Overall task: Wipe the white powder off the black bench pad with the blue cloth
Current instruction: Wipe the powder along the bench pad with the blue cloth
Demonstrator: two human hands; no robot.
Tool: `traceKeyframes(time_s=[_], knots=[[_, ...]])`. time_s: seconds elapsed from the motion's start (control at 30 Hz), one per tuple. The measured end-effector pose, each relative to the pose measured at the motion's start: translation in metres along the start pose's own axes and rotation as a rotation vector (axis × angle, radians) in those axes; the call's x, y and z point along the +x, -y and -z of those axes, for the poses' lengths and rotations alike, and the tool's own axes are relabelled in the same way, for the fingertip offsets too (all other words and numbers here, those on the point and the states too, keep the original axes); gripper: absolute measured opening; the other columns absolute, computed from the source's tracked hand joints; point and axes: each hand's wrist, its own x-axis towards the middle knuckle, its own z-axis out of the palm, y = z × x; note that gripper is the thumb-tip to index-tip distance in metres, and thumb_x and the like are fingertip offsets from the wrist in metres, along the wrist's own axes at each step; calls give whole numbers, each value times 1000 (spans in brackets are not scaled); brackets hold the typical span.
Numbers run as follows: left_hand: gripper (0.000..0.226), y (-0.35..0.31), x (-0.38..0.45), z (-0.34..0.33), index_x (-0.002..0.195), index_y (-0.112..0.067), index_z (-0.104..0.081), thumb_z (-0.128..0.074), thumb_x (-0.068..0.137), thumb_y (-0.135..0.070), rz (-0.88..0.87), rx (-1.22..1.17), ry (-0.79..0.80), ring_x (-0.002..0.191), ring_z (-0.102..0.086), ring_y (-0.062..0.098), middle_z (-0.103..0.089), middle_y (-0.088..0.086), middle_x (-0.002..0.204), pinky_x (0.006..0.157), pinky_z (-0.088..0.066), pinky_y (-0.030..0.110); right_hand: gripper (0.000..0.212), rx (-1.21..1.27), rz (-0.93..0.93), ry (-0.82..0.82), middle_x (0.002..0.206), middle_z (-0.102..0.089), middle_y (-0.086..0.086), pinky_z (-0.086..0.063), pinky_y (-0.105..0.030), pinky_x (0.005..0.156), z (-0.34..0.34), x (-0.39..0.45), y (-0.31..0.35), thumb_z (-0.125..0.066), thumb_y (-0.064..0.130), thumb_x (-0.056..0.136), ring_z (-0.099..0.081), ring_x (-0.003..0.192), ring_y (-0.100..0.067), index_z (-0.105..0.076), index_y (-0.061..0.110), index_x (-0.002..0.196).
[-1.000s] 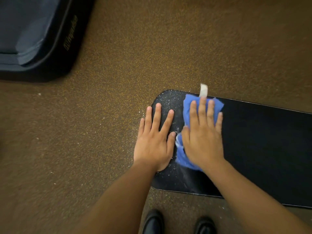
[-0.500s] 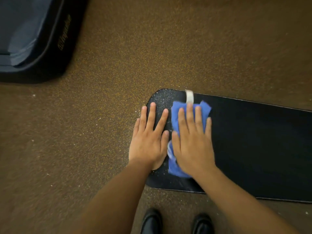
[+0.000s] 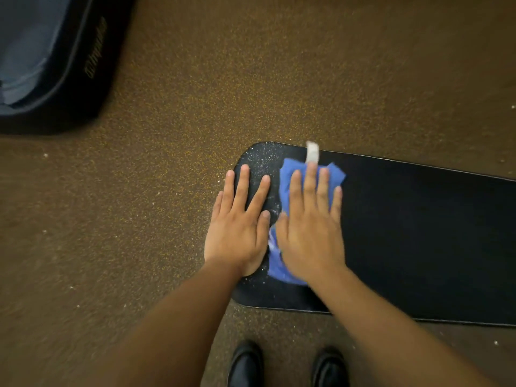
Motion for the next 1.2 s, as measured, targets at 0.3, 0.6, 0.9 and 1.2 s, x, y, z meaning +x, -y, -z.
traceKeyframes(time_s=[0.3,0.6,0.9,1.2], knots=[[57,-2,-2,1,156,-34,-2,-16,102,-43,10,21,6,150,18,20,11,0,165,121,-9,42,74,-21,-115,-18,159,-13,-25,-13,-59,116,10,15,-62,-20,36,87,-10,147,-42,-21,-2,150],[57,2,0,-3,156,-30,-11,-20,101,-40,-9,-6,-18,152,9,23,2,3,166,120,-18,49,72,-15,198,45,161,-3,-22,-12,-57,117,-1,-53,-7,-27,36,93,2,149,-38,-11,1,153],[58,0,-1,-3,157,-31,-12,-19,101,-41,-2,2,-27,151,11,21,3,1,166,121,-16,46,75,47,-159,-11,160,-2,-24,-8,-58,118,10,31,-22,-15,35,86,1,148,-39,-8,-1,152],[58,3,-1,-3,157,-26,-18,-22,100,-39,-35,-2,-34,152,5,25,-3,5,166,119,-21,51,72,-9,297,18,160,-11,-20,-17,-56,115,-4,-60,-35,-34,35,89,-8,149,-36,-23,1,151]])
